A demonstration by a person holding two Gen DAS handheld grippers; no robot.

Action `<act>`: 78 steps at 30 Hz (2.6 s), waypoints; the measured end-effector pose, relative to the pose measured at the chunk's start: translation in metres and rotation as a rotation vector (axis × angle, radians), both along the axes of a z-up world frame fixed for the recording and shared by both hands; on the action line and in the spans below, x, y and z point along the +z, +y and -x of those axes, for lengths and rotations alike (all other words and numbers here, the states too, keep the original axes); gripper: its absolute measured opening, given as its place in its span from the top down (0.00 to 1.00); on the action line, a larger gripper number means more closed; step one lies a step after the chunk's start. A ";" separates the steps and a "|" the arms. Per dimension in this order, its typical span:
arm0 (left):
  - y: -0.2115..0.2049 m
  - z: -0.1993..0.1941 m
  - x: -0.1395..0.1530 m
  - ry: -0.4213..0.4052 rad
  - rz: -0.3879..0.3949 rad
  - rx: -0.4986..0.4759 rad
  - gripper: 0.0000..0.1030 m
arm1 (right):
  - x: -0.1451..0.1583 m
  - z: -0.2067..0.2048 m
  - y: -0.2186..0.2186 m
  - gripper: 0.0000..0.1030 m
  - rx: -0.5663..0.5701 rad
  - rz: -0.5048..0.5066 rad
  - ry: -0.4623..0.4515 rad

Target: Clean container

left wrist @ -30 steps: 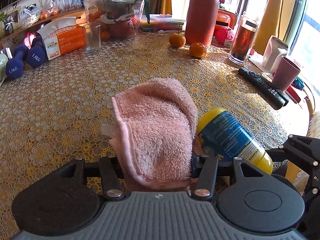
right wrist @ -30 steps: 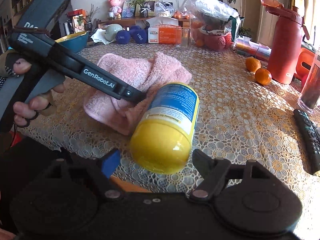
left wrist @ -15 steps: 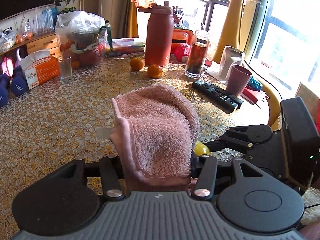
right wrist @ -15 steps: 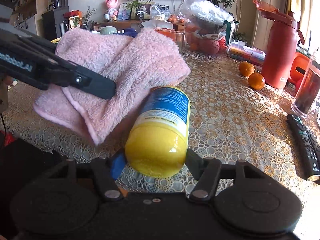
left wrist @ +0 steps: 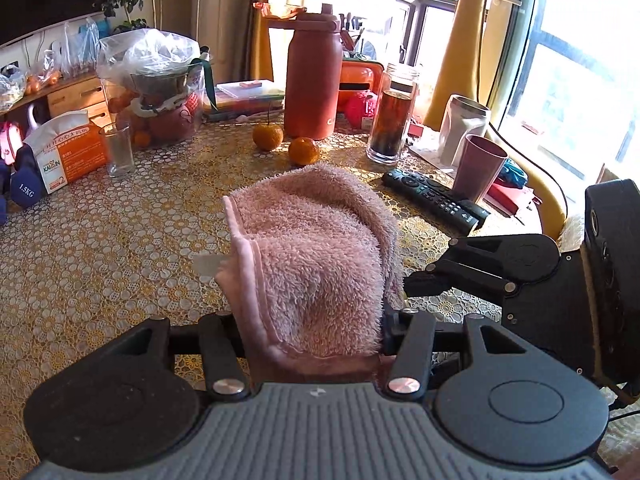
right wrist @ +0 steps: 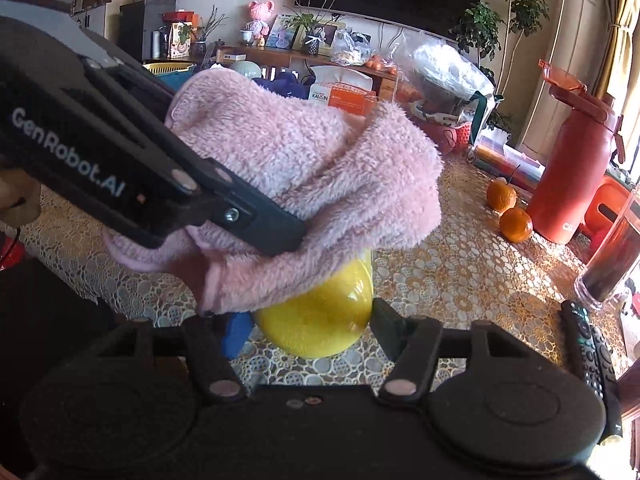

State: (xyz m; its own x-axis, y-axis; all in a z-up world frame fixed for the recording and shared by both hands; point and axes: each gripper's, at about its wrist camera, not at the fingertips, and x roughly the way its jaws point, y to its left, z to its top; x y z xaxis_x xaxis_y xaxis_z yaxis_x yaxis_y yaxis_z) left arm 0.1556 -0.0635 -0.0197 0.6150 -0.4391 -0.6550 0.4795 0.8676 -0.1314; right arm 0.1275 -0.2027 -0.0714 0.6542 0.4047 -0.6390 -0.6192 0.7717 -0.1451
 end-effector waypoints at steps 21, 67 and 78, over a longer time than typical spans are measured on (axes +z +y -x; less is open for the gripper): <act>0.049 -0.001 0.023 -0.031 0.047 0.124 0.50 | 0.021 -0.008 0.004 0.41 -0.004 -0.040 -0.045; 0.021 -0.043 -0.050 0.150 -0.082 0.116 0.50 | 0.005 0.014 -0.031 0.41 0.019 -0.074 -0.048; 0.005 0.002 0.020 0.025 0.013 -0.059 0.50 | -0.002 0.032 -0.021 0.41 0.106 0.057 -0.140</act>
State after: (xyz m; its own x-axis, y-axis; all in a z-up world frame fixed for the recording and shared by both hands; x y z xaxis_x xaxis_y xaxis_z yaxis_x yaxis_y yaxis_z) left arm 0.1537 -0.0586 0.0003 0.5713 -0.4823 -0.6641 0.5259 0.8363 -0.1549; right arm 0.0956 -0.2235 -0.0730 0.6941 0.4418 -0.5683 -0.6670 0.6917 -0.2769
